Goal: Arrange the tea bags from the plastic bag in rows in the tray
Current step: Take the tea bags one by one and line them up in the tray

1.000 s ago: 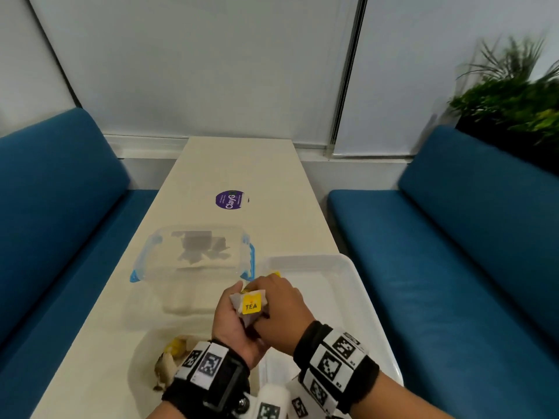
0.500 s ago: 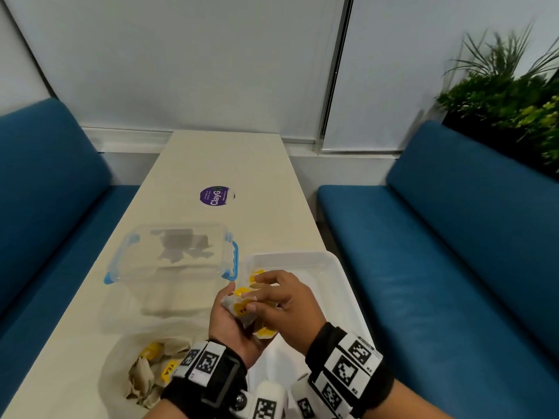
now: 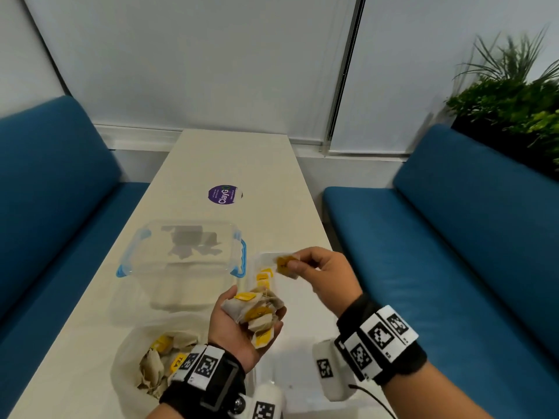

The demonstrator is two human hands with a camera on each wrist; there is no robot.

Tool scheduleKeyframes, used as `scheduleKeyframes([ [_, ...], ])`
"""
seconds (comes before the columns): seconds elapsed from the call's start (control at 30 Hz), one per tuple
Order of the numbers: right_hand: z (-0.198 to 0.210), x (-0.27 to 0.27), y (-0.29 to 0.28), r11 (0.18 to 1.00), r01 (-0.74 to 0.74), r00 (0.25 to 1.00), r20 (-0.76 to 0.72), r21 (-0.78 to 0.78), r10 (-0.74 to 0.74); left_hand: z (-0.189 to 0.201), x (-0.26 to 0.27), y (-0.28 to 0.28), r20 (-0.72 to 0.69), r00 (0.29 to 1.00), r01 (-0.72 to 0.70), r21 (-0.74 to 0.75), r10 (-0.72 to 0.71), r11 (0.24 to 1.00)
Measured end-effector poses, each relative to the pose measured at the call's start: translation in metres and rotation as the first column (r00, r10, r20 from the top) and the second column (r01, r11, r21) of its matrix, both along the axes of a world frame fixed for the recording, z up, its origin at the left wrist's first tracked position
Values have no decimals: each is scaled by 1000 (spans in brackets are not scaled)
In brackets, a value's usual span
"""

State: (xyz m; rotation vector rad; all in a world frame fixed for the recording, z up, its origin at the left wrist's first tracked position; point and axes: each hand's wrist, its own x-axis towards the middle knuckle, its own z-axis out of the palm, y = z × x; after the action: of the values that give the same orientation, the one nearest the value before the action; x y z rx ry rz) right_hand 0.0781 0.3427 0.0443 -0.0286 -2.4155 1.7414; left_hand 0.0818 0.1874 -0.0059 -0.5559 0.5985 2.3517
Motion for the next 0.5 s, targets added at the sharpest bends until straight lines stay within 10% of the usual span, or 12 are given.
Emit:
scheduleKeyframes([
  [0.17,-18,-13,25,982,148,953,283,-119,-109,0,4,-14,20,1000,3,-17,-3,1000],
  [0.5,-69,-41,-7,927,-200,671,734,317,-106,-8,10,-53,-66,993,-92,45,95,995],
])
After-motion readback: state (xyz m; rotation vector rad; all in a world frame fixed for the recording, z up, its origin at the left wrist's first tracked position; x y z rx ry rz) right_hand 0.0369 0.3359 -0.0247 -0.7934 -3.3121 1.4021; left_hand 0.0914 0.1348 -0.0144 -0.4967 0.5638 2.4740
